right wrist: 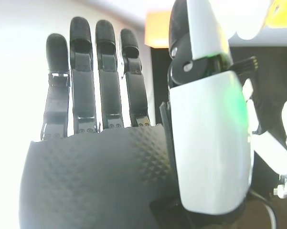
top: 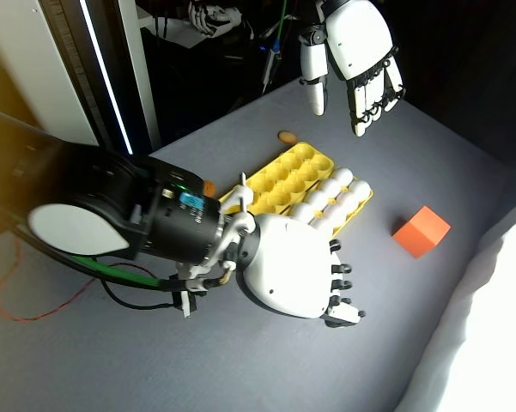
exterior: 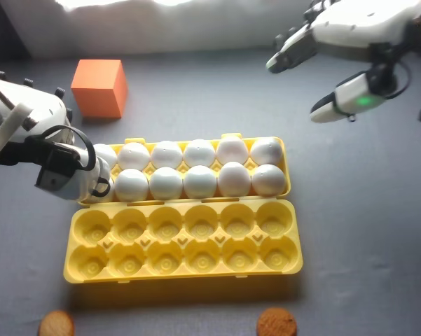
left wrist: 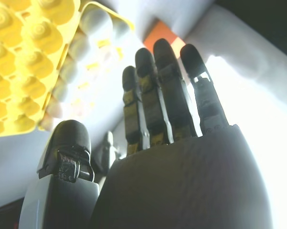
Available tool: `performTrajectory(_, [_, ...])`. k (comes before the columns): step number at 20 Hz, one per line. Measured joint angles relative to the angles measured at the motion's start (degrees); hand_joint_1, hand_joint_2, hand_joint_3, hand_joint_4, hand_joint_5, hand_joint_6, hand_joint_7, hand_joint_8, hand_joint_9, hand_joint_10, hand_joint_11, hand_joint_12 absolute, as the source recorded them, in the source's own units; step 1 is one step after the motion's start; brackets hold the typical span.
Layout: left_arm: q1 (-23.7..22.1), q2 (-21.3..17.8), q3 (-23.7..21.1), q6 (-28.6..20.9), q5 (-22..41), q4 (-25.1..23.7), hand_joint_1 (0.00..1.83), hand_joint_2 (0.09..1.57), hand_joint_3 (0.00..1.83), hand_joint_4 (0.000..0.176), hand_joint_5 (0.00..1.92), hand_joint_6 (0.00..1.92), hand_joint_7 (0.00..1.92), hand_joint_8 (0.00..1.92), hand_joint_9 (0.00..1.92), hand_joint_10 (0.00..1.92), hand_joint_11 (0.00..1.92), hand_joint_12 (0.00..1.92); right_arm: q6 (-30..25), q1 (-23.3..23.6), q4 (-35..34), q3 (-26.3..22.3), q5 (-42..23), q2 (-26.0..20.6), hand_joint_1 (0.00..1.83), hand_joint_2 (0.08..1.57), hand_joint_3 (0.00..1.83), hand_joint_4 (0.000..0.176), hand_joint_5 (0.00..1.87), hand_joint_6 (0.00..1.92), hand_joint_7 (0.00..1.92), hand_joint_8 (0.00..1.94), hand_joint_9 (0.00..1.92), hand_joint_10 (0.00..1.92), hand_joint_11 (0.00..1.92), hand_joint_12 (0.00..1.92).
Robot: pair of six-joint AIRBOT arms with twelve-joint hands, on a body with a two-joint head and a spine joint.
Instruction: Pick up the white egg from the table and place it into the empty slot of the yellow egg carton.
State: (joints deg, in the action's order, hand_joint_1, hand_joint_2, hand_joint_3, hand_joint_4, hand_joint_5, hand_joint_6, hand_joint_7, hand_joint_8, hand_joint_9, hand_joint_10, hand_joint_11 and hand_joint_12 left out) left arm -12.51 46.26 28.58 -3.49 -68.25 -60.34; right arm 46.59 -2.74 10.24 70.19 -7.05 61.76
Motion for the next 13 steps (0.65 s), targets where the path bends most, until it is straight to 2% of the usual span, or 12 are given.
performTrajectory(5, [0.0,0.0,0.0,0.0,0.1,0.0,0.00,1.40,0.00,0.000,0.42,0.01,0.51,0.01,0.49,0.01,0.03,0.89,0.0,-1.6,1.5,-4.8,-2.0,-6.8,1.04,1.02,0.00,0.000,0.55,0.01,0.58,0.01,0.58,0.01,0.06,1.27])
performTrajectory(9, [0.0,0.0,0.0,0.0,0.1,0.0,0.00,1.40,0.00,0.000,0.43,0.01,0.52,0.01,0.50,0.01,0.03,0.89,0.0,-4.5,2.5,-7.7,-4.5,-11.9,0.95,1.06,0.01,0.000,0.55,0.01,0.56,0.00,0.55,0.01,0.05,1.25])
performTrajectory(13, [0.0,0.0,0.0,0.0,0.1,0.0,0.00,1.39,0.00,0.000,0.42,0.00,0.52,0.00,0.50,0.00,0.04,0.86,0.0,-6.7,3.6,-8.9,-7.3,-13.6,0.94,1.08,0.01,0.000,0.54,0.01,0.57,0.01,0.56,0.01,0.05,1.26])
